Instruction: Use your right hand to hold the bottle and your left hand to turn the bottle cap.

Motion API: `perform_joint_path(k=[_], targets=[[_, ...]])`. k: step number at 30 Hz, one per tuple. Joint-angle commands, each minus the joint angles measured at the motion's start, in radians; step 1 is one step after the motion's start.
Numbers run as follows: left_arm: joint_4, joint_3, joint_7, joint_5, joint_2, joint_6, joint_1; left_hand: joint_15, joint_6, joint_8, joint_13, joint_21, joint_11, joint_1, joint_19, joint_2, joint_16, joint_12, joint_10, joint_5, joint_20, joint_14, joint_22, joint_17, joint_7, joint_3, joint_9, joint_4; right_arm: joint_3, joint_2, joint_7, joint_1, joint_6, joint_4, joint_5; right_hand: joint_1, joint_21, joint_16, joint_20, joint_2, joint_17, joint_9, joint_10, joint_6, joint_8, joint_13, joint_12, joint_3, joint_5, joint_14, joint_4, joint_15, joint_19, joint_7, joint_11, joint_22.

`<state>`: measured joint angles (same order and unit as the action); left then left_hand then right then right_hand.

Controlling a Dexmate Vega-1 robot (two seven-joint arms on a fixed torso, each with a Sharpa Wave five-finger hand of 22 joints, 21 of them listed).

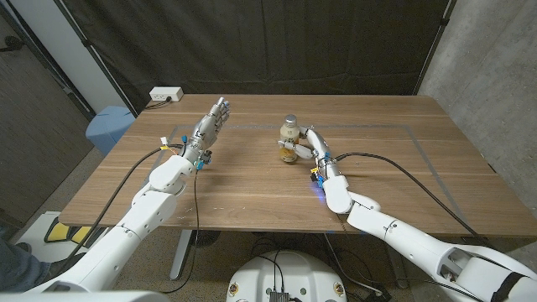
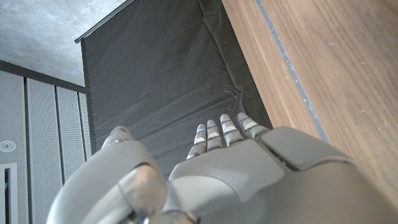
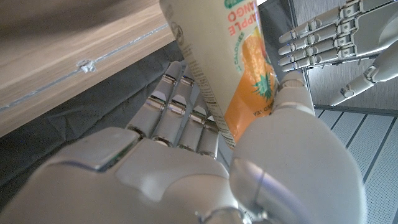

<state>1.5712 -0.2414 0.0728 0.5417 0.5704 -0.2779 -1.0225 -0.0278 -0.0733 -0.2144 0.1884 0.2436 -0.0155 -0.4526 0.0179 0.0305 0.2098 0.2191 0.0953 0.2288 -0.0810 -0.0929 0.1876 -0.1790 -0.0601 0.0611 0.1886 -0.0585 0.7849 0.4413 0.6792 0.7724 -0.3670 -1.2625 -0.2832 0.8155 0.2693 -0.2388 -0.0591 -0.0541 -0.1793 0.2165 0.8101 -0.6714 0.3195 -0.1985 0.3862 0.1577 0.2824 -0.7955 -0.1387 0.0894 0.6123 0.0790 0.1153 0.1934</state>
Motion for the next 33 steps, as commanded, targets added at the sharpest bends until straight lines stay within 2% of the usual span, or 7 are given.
perform_joint_path(k=[1,4,8,12,16,22,33], targets=[[0.045,-0.003,-0.041,-0.080,0.053,-0.007,-0.008,0.000,-0.048,-0.012,0.003,0.034,-0.007,-0.041,0.091,-0.001,0.017,0.015,0.060,-0.008,-0.017,-0.076,0.007,-0.007,-0.006,0.003,0.002,0.021,-0.034,0.068,-0.061,0.050,0.073,-0.131,0.040,0.062,-0.003,0.009,-0.088,0.065,-0.002,0.001,0.033,-0.020,-0.006,0.000,-0.004,0.012,-0.003,0.003,0.002,0.128,-0.001,0.022,0.040,0.005],[0.048,-0.009,-0.068,-0.124,0.061,-0.036,-0.009,0.012,-0.090,-0.022,0.003,0.042,-0.003,-0.078,0.120,-0.001,0.022,0.023,0.107,-0.009,-0.002,-0.117,0.009,-0.007,-0.002,0.010,0.002,0.041,-0.039,0.080,-0.080,0.057,0.101,-0.159,0.044,0.068,-0.004,0.012,-0.089,0.067,-0.002,0.001,0.032,-0.019,-0.008,0.001,-0.007,0.014,-0.005,0.004,0.000,0.125,-0.002,0.021,0.039,0.005],[0.052,-0.019,-0.104,-0.192,0.079,-0.066,-0.005,0.036,-0.223,-0.046,0.006,0.096,0.038,-0.147,0.269,-0.001,0.054,0.045,0.257,-0.018,0.030,-0.292,0.016,-0.013,0.017,0.013,0.003,0.077,-0.036,0.085,-0.096,0.054,0.122,-0.171,0.036,0.070,-0.005,0.017,-0.089,0.068,-0.002,0.000,0.023,-0.008,-0.015,0.001,-0.013,0.014,-0.009,0.008,0.001,0.124,-0.004,0.015,0.035,0.006],[0.037,-0.028,-0.132,-0.245,0.080,-0.137,0.003,0.053,-0.299,-0.062,0.008,0.120,0.051,-0.179,0.328,-0.002,0.067,0.056,0.327,-0.019,0.048,-0.365,0.018,-0.015,0.029,0.015,0.004,0.093,-0.027,0.082,-0.098,0.049,0.126,-0.169,0.023,0.069,-0.006,0.019,-0.088,0.069,-0.002,0.000,0.021,-0.006,-0.017,0.002,-0.015,0.013,-0.011,0.009,0.002,0.123,-0.004,0.014,0.034,0.006],[0.053,-0.029,-0.202,-0.338,0.098,-0.170,0.000,0.065,-0.325,-0.067,0.009,0.121,0.067,-0.198,0.332,-0.004,0.066,0.057,0.350,-0.020,0.051,-0.381,0.018,-0.014,0.048,0.018,0.004,0.104,-0.024,0.082,-0.091,0.048,0.126,-0.171,0.014,0.067,-0.007,0.020,-0.088,0.070,-0.003,0.000,0.016,-0.004,-0.019,0.002,-0.018,0.012,-0.012,0.010,0.004,0.122,-0.005,0.013,0.035,0.006],[0.155,-0.025,-0.333,-0.541,0.172,-0.094,-0.019,0.081,-0.381,-0.077,0.009,0.130,0.078,-0.218,0.354,0.000,0.072,0.062,0.403,-0.021,0.061,-0.428,0.019,-0.014,0.060,0.021,0.004,0.113,-0.021,0.079,-0.072,0.050,0.132,-0.171,0.001,0.066,-0.009,0.027,-0.085,0.069,-0.003,0.000,0.012,0.004,-0.025,0.002,-0.024,0.010,-0.017,0.019,0.006,0.120,-0.008,0.012,0.037,0.006],[0.218,-0.066,-0.393,-0.703,0.261,-0.054,0.021,0.096,-0.391,-0.068,0.010,0.113,0.101,-0.241,0.306,0.007,0.048,0.049,0.409,-0.022,0.036,-0.397,0.022,-0.014,0.085,0.026,0.004,0.122,-0.009,0.071,-0.054,0.051,0.135,-0.172,-0.013,0.073,0.001,0.031,-0.101,0.069,0.000,-0.001,0.045,-0.029,-0.020,0.005,-0.019,0.009,-0.026,0.008,0.006,0.123,0.022,0.008,0.029,0.007]])
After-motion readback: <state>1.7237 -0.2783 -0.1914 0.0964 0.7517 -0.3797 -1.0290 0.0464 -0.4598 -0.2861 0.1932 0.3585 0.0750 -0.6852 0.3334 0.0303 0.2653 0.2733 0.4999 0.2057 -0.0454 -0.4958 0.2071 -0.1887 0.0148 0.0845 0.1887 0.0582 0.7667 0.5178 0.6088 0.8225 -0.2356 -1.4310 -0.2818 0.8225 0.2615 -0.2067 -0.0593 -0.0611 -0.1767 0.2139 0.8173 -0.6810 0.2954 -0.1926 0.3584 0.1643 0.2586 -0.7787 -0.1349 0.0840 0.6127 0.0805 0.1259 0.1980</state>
